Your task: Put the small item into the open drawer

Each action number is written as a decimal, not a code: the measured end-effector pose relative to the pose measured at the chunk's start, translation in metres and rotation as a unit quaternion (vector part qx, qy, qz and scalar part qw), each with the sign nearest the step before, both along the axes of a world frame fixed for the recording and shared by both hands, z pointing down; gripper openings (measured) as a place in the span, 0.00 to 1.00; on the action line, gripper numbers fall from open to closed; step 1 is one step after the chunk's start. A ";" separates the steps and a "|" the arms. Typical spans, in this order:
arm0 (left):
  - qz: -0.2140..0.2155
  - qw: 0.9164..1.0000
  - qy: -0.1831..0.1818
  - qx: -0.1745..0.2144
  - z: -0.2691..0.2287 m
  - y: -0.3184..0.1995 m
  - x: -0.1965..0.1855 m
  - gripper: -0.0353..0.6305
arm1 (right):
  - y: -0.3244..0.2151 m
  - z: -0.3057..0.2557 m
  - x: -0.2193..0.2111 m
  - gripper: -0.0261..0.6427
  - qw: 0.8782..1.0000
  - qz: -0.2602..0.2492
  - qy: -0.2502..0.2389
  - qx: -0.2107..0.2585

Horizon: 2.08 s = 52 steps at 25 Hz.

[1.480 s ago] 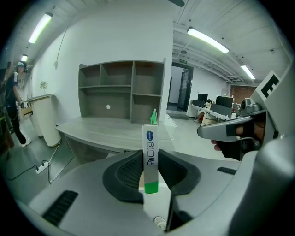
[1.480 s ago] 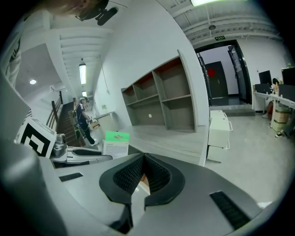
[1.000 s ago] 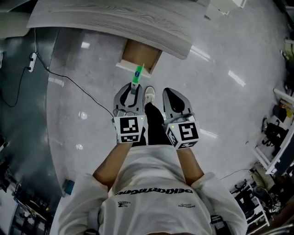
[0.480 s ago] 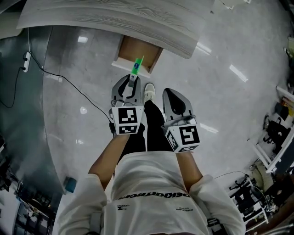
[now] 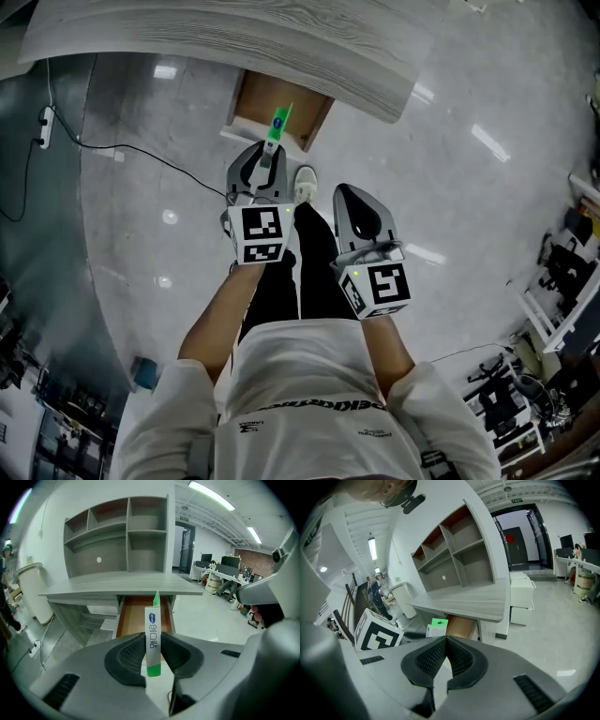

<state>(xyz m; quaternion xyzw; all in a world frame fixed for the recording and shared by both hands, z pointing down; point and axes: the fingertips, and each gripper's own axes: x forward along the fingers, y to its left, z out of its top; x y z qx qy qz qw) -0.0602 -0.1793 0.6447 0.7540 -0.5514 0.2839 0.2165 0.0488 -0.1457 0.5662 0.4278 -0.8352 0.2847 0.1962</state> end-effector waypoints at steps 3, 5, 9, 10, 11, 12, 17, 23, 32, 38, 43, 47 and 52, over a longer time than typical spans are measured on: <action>-0.002 1.000 -0.002 -0.008 0.016 -0.006 -0.002 0.21 | -0.005 0.008 -0.001 0.08 1.000 -0.002 -0.002 -0.003; -0.008 1.000 -0.001 -0.017 0.030 -0.007 -0.004 0.21 | -0.007 0.013 -0.003 0.08 1.000 -0.004 -0.001 -0.005; -0.007 1.000 -0.003 -0.024 0.042 -0.011 -0.004 0.21 | -0.006 0.020 -0.002 0.08 1.000 0.003 -0.001 -0.011; -0.006 1.000 -0.004 -0.025 0.044 -0.012 -0.004 0.21 | -0.006 0.021 -0.001 0.08 1.000 0.004 -0.001 -0.013; -0.005 1.000 -0.006 -0.026 0.046 -0.013 -0.004 0.21 | -0.005 0.022 0.000 0.08 1.000 0.004 -0.001 -0.013; -0.004 1.000 -0.007 -0.027 0.047 -0.014 -0.004 0.21 | -0.005 0.022 0.000 0.08 1.000 0.004 -0.001 -0.014; -0.006 0.999 -0.010 -0.036 0.058 -0.016 -0.006 0.21 | -0.005 0.025 0.000 0.08 1.000 0.000 0.000 -0.016; -0.014 0.999 -0.014 -0.046 0.071 -0.022 -0.005 0.21 | -0.008 0.031 0.005 0.08 1.000 -0.003 -0.001 -0.019; -0.015 0.999 -0.020 -0.047 0.082 -0.028 -0.005 0.21 | -0.008 0.032 0.005 0.08 1.000 -0.004 -0.006 -0.019; -0.019 0.998 -0.018 -0.051 0.087 -0.029 -0.005 0.21 | -0.005 0.036 0.004 0.08 1.000 -0.009 -0.003 -0.019; -0.020 0.998 -0.019 -0.054 0.091 -0.032 -0.005 0.21 | -0.009 0.034 0.004 0.08 1.000 -0.006 -0.005 -0.020; -0.026 0.998 -0.015 -0.058 0.094 -0.035 -0.005 0.21 | -0.007 0.036 0.003 0.08 1.000 -0.010 -0.003 -0.022; -0.029 0.998 -0.011 -0.062 0.097 -0.033 -0.004 0.21 | -0.005 0.037 0.003 0.08 1.000 -0.007 -0.005 -0.023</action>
